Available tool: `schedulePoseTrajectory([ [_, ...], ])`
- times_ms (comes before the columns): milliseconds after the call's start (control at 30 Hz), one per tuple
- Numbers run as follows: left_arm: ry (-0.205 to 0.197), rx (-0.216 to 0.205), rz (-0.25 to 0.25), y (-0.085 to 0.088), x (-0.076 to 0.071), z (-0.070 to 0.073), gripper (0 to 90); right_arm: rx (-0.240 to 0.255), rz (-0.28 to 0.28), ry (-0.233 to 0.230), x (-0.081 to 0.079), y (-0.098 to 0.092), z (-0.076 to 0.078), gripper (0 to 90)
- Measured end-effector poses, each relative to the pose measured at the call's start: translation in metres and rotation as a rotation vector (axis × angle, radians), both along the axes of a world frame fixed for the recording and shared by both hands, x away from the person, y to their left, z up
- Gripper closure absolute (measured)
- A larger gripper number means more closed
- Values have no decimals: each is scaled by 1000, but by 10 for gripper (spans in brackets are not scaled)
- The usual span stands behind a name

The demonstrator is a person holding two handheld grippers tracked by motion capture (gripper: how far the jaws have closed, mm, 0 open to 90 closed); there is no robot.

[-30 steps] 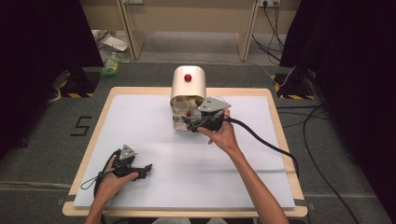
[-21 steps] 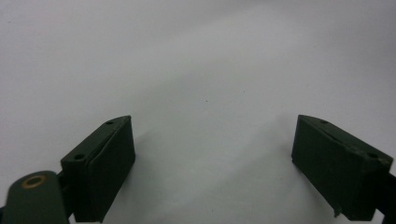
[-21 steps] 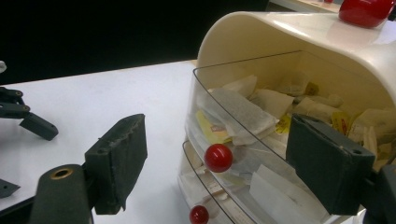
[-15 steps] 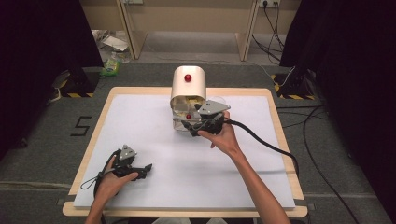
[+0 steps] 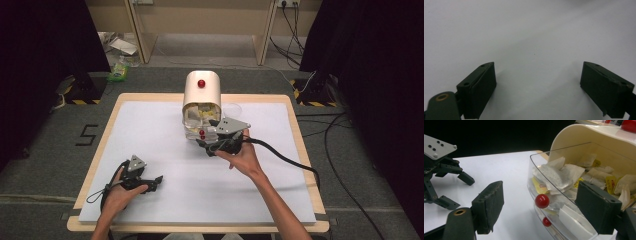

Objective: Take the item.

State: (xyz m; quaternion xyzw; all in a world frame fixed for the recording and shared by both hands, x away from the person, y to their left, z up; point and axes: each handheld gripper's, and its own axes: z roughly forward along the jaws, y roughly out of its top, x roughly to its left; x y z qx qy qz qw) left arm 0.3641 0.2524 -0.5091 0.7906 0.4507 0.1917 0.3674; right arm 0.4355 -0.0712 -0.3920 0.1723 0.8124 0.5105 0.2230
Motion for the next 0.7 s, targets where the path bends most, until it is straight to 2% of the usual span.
schedulePoseTrajectory([
  [300, 0, 1, 0, 0, 0, 0, 122, -7, 1, -2, -3, 0, 0, 234],
  [700, 0, 0, 0, 0, 0, 0, 122, -26, 19, 6, -15, -1, 0, 237],
])
